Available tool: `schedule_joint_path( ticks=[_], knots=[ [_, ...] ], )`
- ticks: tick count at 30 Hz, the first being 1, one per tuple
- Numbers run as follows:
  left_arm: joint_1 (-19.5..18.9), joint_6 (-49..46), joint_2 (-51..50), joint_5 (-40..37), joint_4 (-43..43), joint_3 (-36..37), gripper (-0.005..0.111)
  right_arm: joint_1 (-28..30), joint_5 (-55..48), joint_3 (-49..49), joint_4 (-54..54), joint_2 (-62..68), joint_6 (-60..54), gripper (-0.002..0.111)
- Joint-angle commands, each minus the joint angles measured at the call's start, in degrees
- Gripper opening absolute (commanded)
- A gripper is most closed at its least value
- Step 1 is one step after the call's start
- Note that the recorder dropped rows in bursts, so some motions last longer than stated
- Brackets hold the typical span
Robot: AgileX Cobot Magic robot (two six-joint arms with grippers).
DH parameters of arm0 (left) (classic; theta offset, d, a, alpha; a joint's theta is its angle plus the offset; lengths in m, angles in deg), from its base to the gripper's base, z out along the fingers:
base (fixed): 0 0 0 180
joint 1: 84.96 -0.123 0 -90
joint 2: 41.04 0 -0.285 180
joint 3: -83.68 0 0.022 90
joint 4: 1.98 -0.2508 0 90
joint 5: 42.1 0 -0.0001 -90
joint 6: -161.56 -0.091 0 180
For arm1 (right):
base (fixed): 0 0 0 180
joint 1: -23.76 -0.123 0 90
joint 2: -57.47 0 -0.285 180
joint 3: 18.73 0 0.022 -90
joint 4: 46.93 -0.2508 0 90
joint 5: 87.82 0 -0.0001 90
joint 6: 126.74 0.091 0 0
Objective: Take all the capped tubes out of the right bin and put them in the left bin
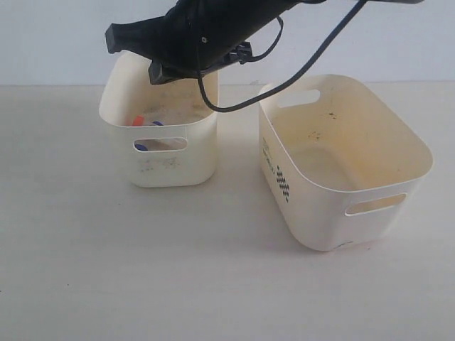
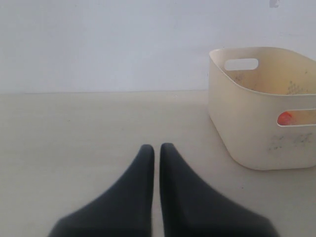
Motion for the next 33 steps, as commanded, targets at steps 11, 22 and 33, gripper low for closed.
schedule_joint_path(
  ticks=[11,22,33],
  knots=[
    [-0.02,0.56,-0.18,0.39,0.36,-0.21,0.004,-0.02,-0.09,0.07,0.58,-0.6,-0.46,0.001],
    [-0.02,0.56,-0.18,0.39,0.36,-0.21,0.004,-0.98,-10.81,-1.84,8.28,-4.87,-2.55,0.001],
    [-0.02,0.56,-0.18,0.39,0.36,-0.21,0.004,-4.08,10.89,-40.62,17.29,-29.73,1.43,0.001]
  ],
)
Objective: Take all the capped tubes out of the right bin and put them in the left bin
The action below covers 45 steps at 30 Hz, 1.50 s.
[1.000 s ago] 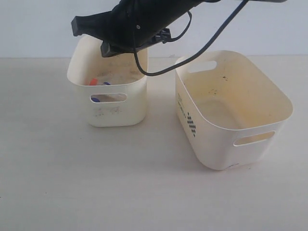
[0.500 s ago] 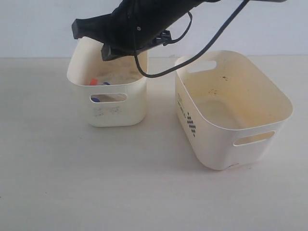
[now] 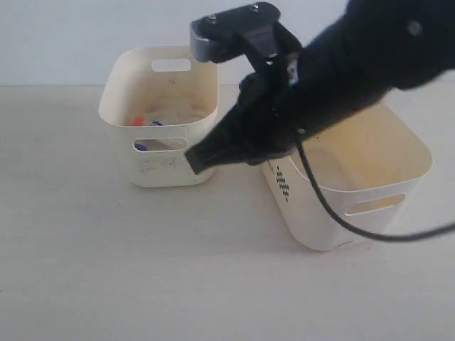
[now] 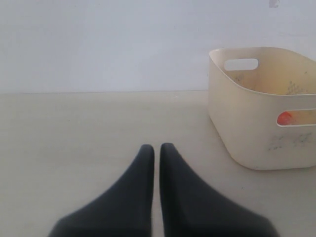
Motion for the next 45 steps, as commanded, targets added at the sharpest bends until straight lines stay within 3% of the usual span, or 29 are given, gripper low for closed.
schedule_joint_path(
  ticks=[1,10,17,30,39,45],
  knots=[
    [-0.02,0.56,-0.18,0.39,0.36,-0.21,0.004,0.02,10.59,-13.59,0.51,-10.46,1.07,0.001],
    [-0.02,0.56,-0.18,0.39,0.36,-0.21,0.004,0.12,18.83,-35.51,0.51,-33.85,1.07,0.001],
    [-0.02,0.56,-0.18,0.39,0.36,-0.21,0.004,8.45,21.38,-46.72,0.29,-51.95,4.08,0.001],
    [-0.02,0.56,-0.18,0.39,0.36,-0.21,0.004,26.33,22.05,-58.83,0.29,-72.21,14.28,0.001],
    [-0.02,0.56,-0.18,0.39,0.36,-0.21,0.004,34.47,17.33,-60.14,0.29,-84.45,16.11,0.001],
    [-0.02,0.54,-0.18,0.39,0.36,-0.21,0.004,35.5,19.8,-60.14,0.29,-84.45,15.66,0.001]
  ],
)
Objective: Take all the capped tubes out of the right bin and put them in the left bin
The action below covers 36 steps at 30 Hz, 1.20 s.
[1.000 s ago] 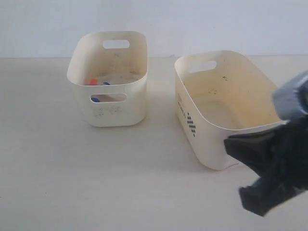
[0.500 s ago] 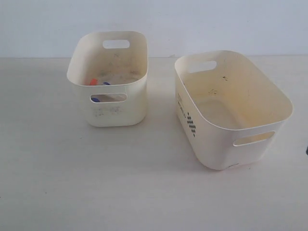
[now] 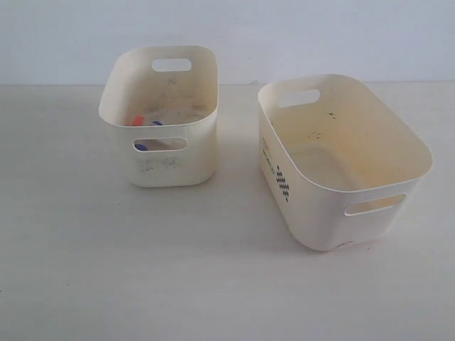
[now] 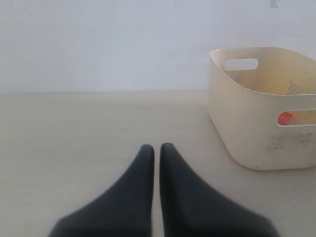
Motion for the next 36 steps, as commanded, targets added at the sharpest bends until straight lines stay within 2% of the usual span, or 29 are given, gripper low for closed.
schedule_joint_path(
  ticks=[1,10,14,18,36],
  knots=[
    [-0.02,0.54,-0.18,0.39,0.36,-0.21,0.004,0.48,2.51,-0.13,0.59,-0.45,-0.59,0.001],
    [-0.02,0.54,-0.18,0.39,0.36,-0.21,0.004,0.48,2.53,-0.13,2.94,-0.45,-0.45,0.001],
    [-0.02,0.54,-0.18,0.39,0.36,-0.21,0.004,0.48,-3.93,-0.13,11.33,-0.45,-0.28,0.001],
    [-0.02,0.54,-0.18,0.39,0.36,-0.21,0.004,0.48,-7.83,-0.13,13.26,-0.45,-0.57,0.001],
    [-0.02,0.54,-0.18,0.39,0.36,-0.21,0.004,0.48,-7.83,-0.13,13.31,-0.45,-0.22,0.001]
  ],
)
